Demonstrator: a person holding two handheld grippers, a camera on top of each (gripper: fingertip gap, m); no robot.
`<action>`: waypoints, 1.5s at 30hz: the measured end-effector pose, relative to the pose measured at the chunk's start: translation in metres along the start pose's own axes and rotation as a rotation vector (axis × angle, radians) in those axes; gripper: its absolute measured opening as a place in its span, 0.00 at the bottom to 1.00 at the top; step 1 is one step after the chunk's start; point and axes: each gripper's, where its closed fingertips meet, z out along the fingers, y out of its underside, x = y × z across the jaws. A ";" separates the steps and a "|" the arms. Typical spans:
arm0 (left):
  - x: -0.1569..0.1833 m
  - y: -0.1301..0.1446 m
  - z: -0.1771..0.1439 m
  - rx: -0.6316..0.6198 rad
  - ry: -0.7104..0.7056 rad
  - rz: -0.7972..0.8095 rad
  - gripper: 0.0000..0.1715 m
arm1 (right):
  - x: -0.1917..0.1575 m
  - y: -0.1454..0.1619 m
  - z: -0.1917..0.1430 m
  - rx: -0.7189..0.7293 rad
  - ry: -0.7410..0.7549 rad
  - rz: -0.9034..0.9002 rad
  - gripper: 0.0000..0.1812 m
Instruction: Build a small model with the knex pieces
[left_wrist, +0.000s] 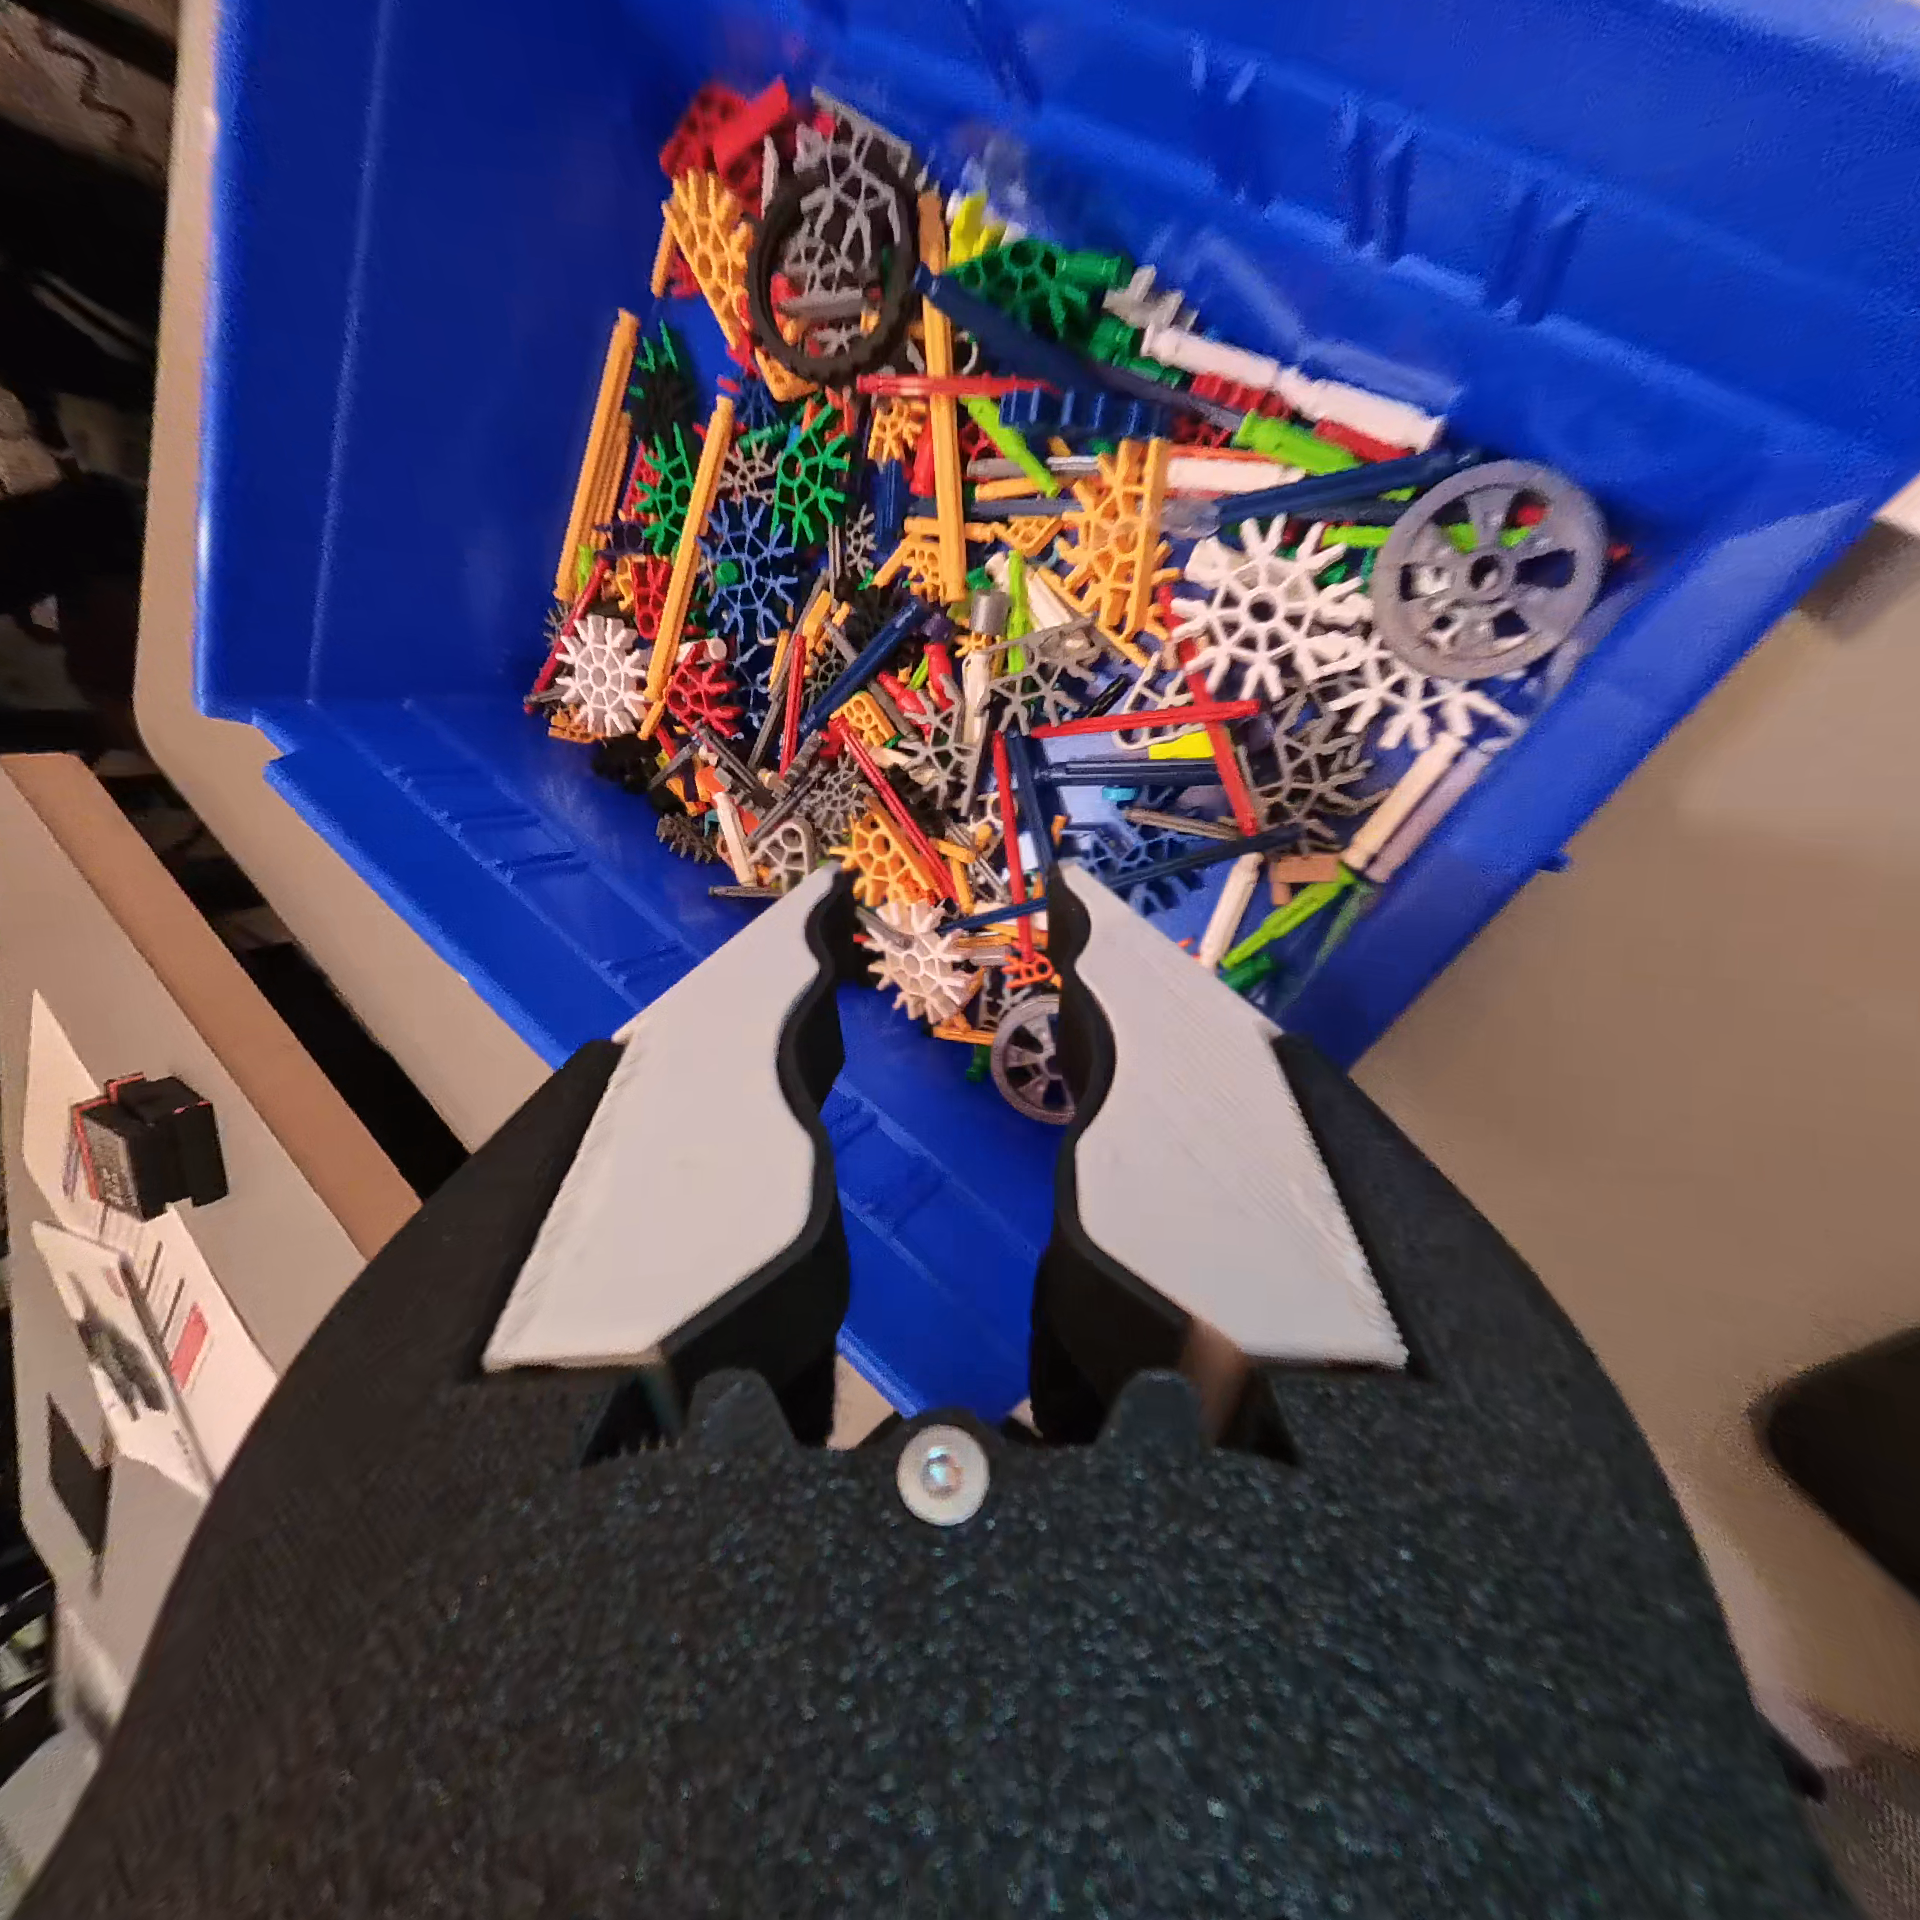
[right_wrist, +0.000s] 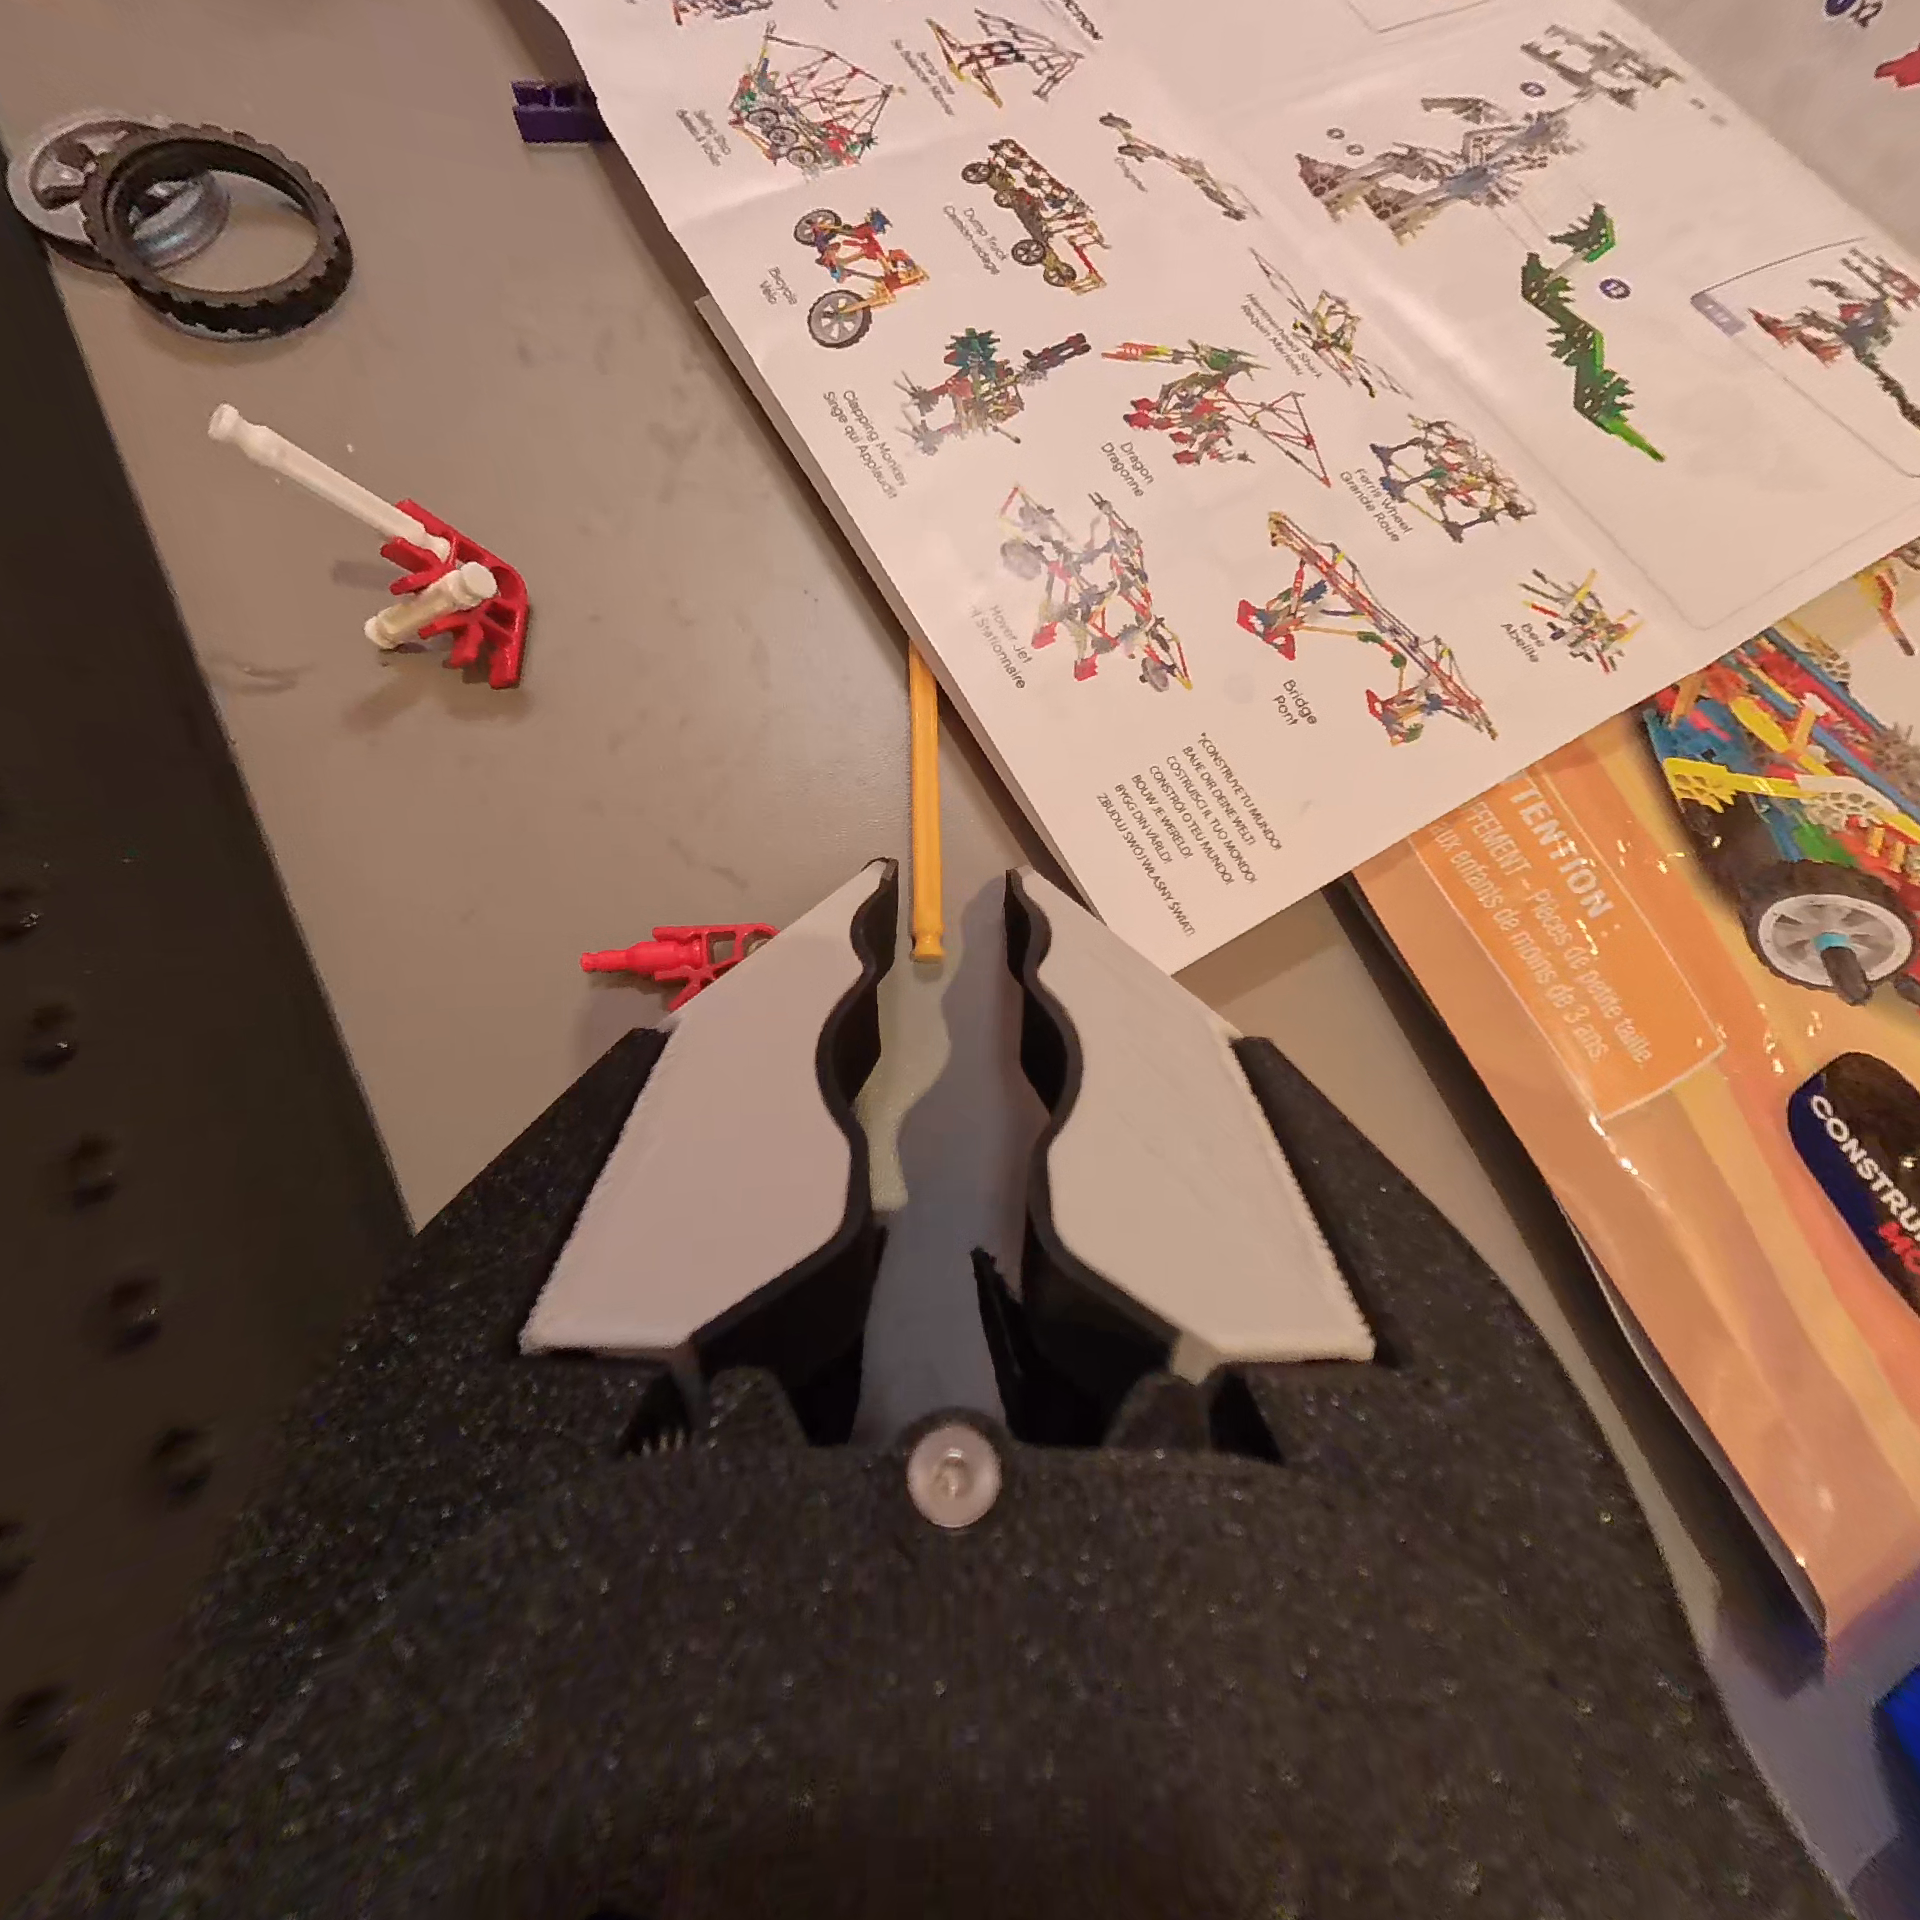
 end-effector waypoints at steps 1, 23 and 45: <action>-0.003 0.001 0.005 -0.026 -0.001 0.010 0.20 | 0.000 0.001 0.000 -0.004 -0.002 0.000 0.11; -0.035 0.013 0.048 -0.239 0.092 0.158 0.22 | 0.001 0.002 0.001 -0.008 -0.040 0.056 0.09; -0.022 0.045 0.075 -0.513 0.286 0.217 0.16 | 0.000 0.002 0.000 -0.006 -0.048 0.063 0.09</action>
